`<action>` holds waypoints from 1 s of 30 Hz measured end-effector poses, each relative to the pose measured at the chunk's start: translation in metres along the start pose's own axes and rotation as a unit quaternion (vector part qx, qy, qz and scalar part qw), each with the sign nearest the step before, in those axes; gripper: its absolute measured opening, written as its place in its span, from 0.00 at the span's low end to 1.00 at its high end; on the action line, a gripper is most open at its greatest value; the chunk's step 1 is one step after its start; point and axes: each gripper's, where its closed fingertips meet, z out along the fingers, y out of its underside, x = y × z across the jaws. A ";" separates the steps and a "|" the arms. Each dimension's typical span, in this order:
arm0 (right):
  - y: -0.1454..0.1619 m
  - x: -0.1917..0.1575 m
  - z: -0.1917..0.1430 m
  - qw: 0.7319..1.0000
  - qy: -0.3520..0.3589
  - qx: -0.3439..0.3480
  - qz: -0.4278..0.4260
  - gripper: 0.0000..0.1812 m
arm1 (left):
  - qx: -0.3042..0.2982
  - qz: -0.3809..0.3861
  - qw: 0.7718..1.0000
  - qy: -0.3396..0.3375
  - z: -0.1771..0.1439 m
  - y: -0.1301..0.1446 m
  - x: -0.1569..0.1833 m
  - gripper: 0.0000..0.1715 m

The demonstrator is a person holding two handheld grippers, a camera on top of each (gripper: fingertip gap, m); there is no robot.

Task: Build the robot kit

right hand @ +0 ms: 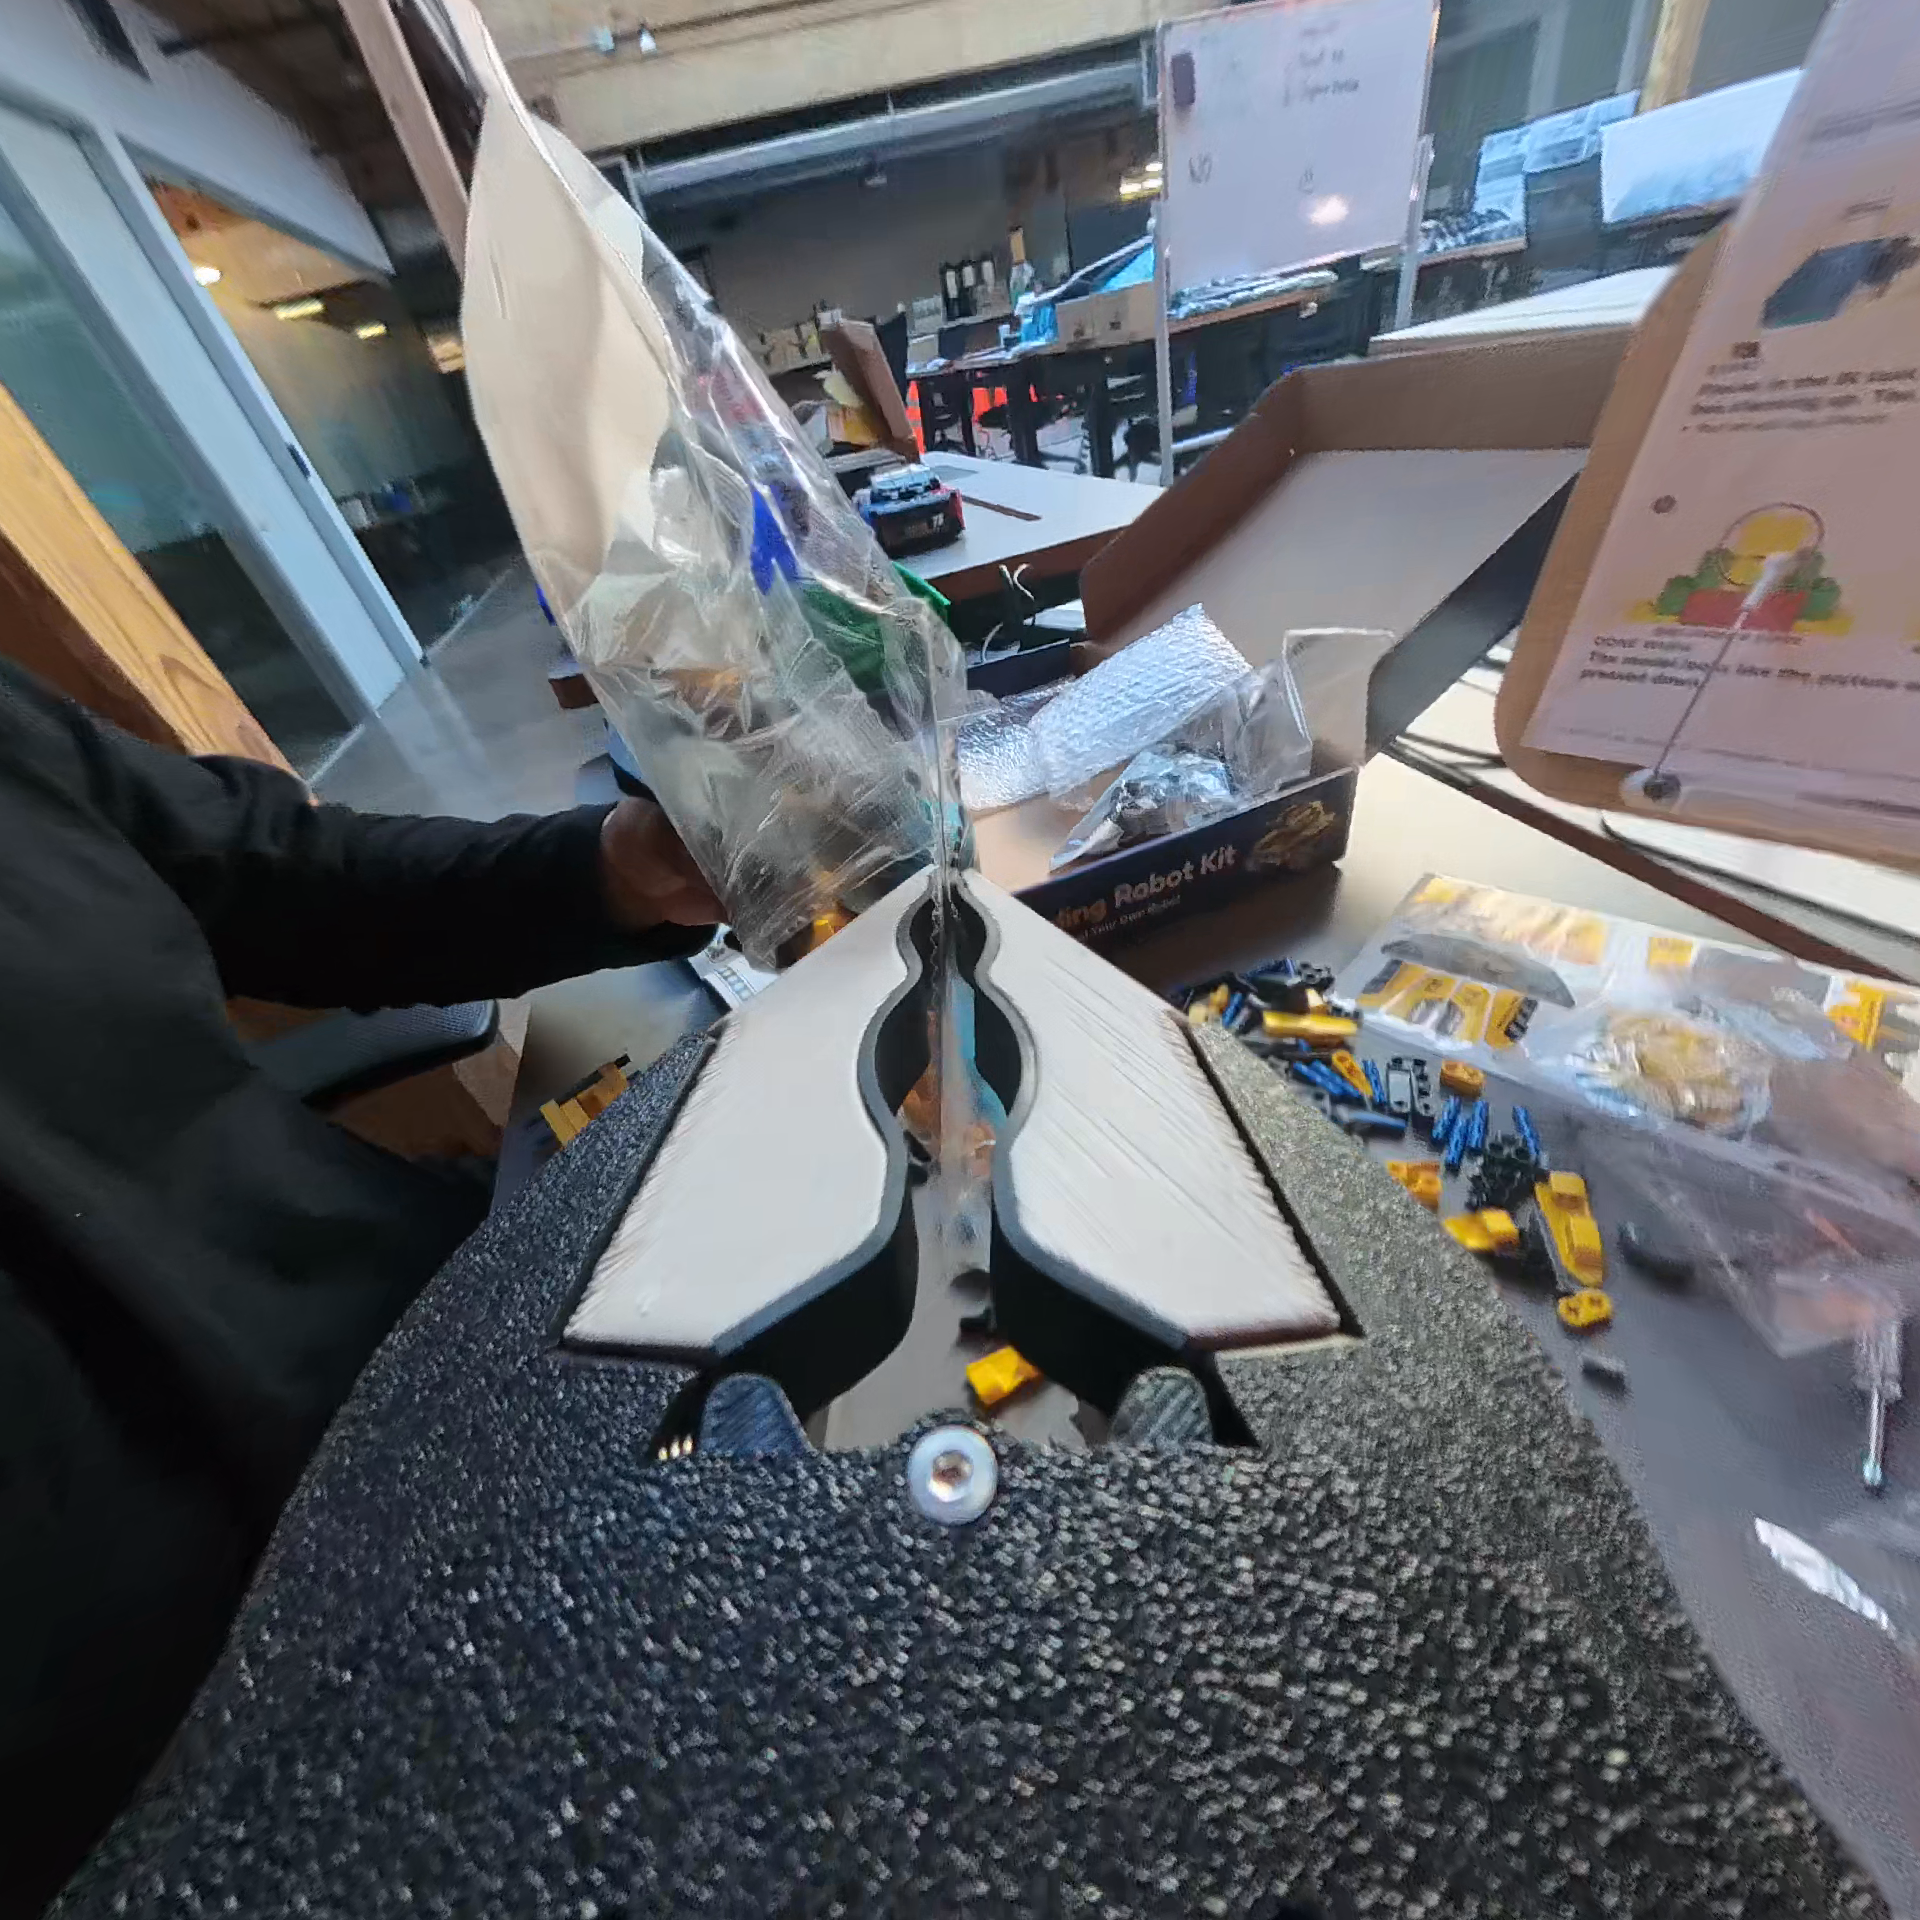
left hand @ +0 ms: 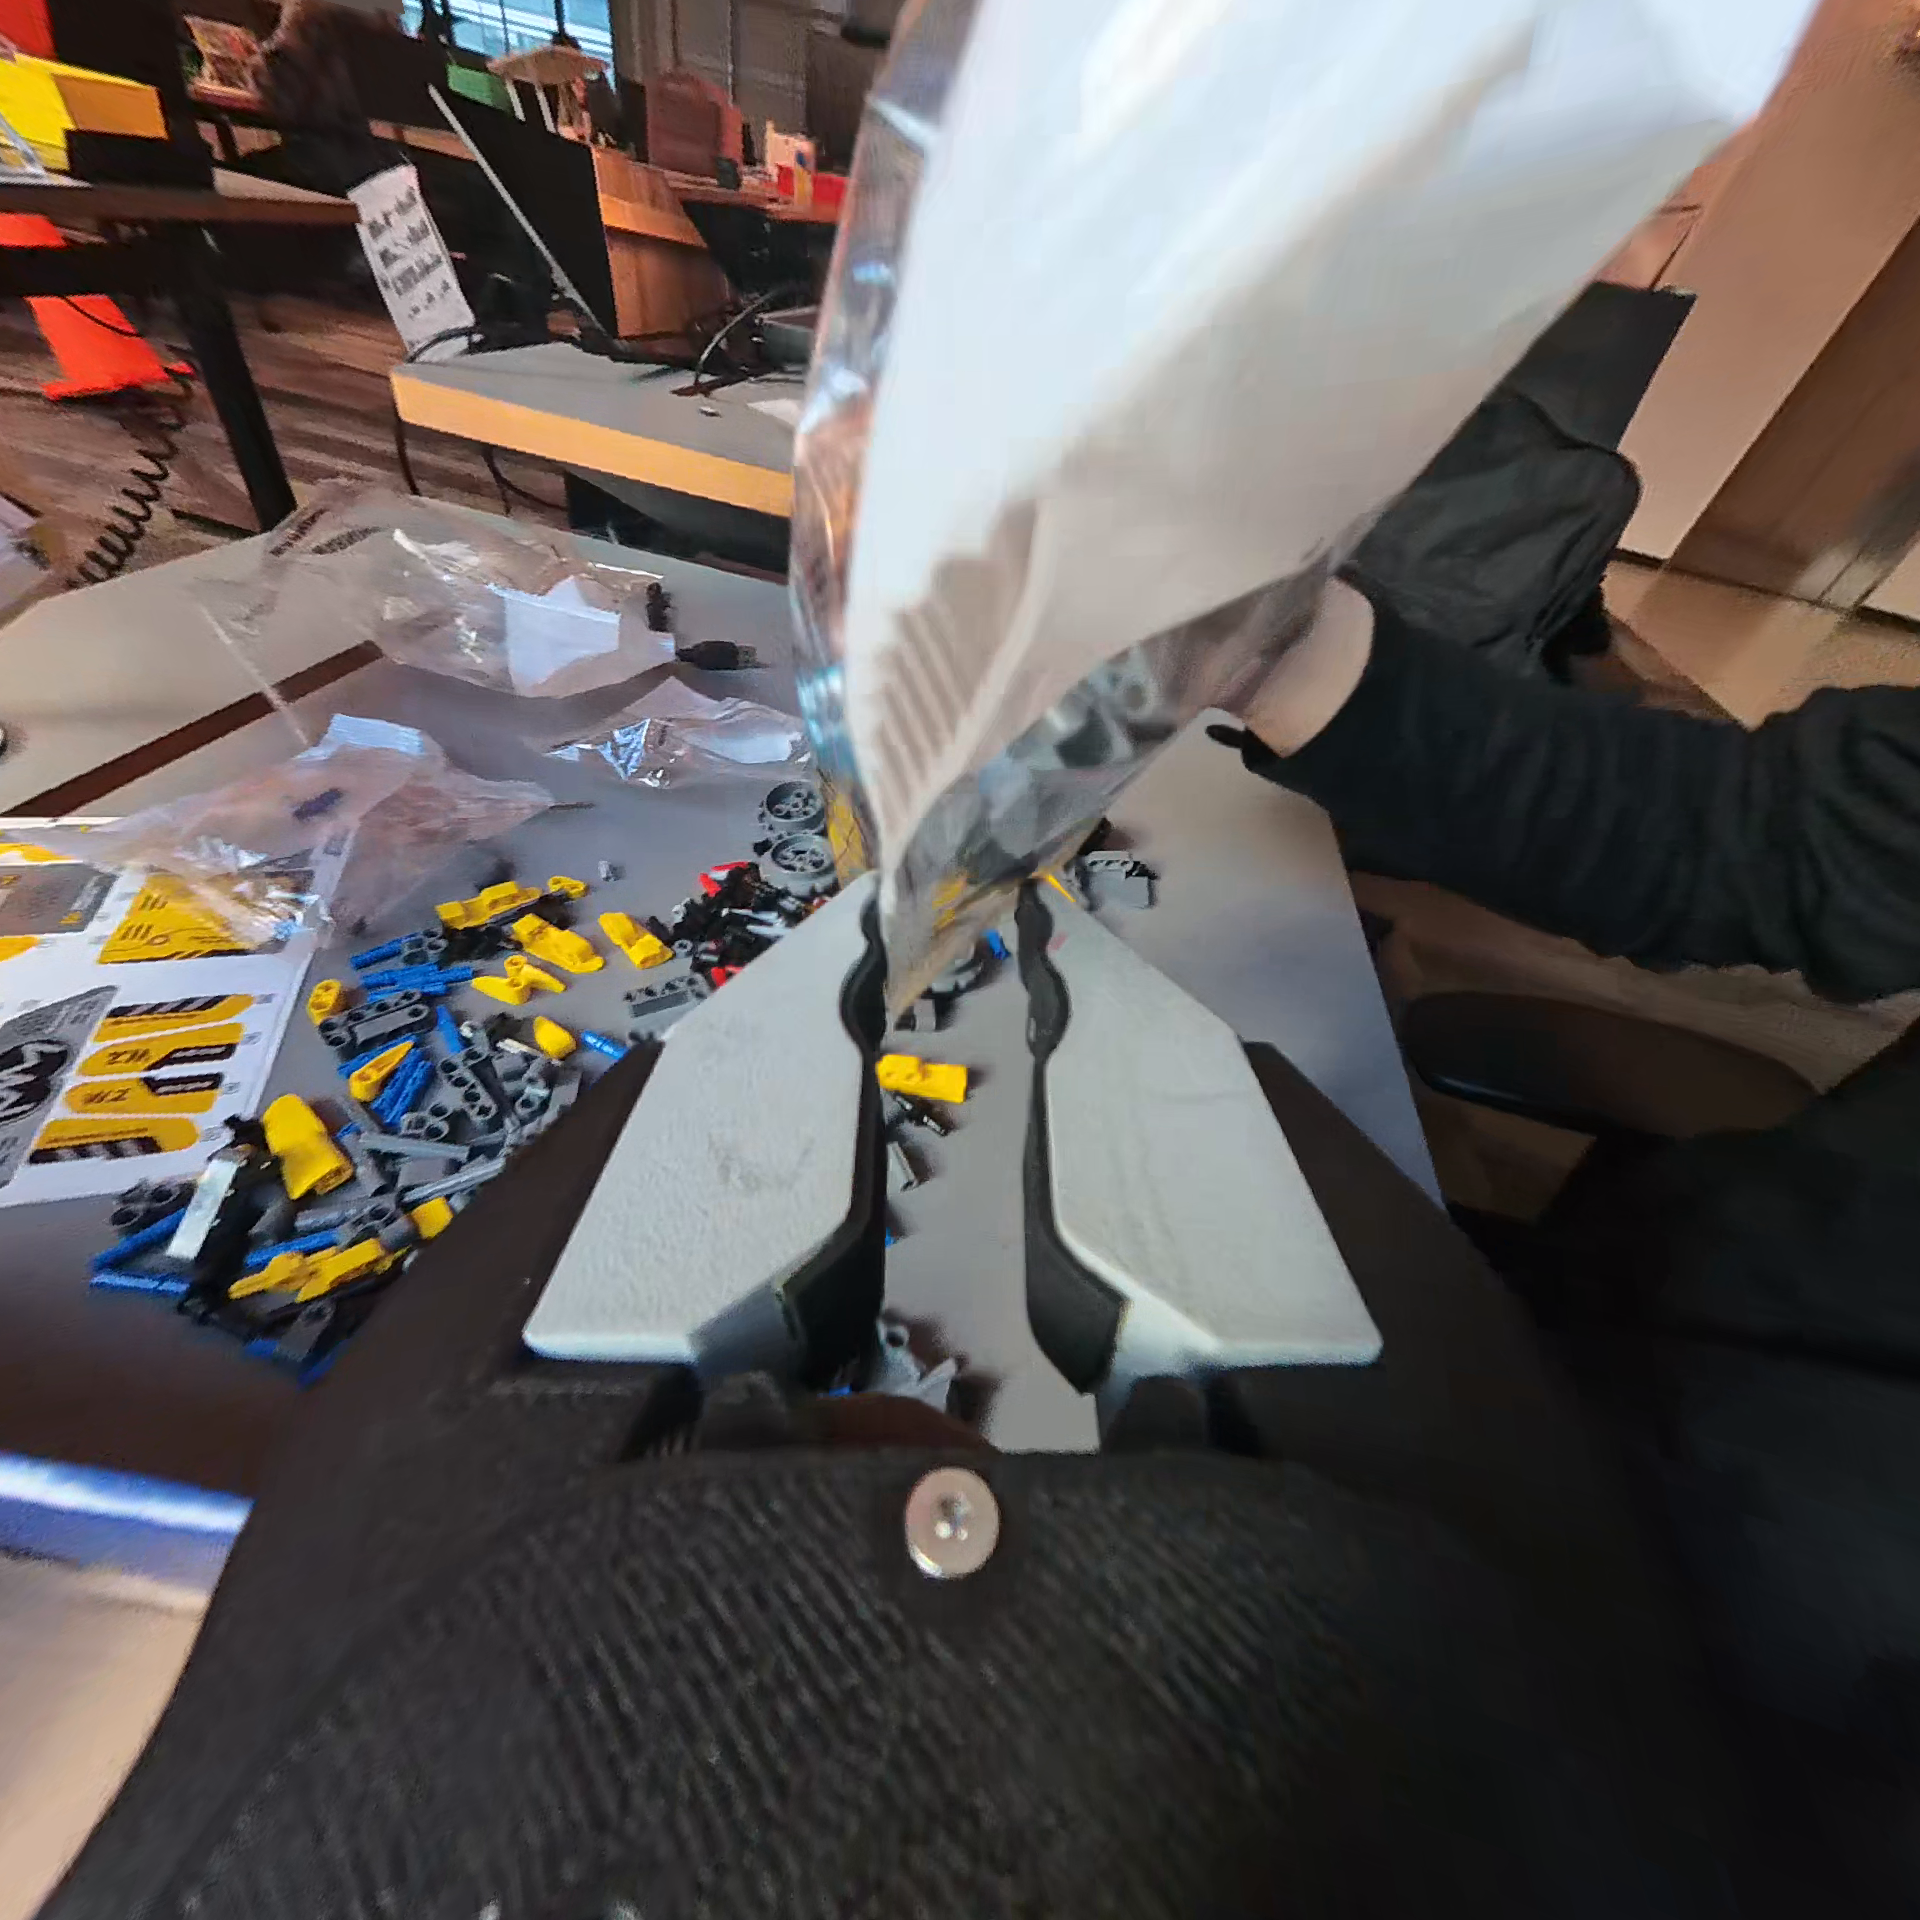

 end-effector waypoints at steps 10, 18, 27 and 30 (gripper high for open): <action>0.022 0.021 -0.019 0.996 0.070 -0.018 0.046 0.01 | -0.018 -0.110 0.993 0.045 0.021 0.007 -0.019 0.00; 0.041 0.028 -0.013 0.995 0.070 -0.053 0.039 0.22 | -0.005 -0.236 0.969 0.068 0.020 0.019 -0.042 0.00; 0.053 0.054 -0.025 0.988 0.133 -0.081 0.005 0.26 | -0.013 -0.252 0.966 0.062 0.016 0.025 -0.053 0.00; 0.039 0.053 -0.032 0.991 0.124 -0.050 0.004 0.26 | -0.028 -0.231 0.971 0.050 0.016 0.027 -0.056 0.00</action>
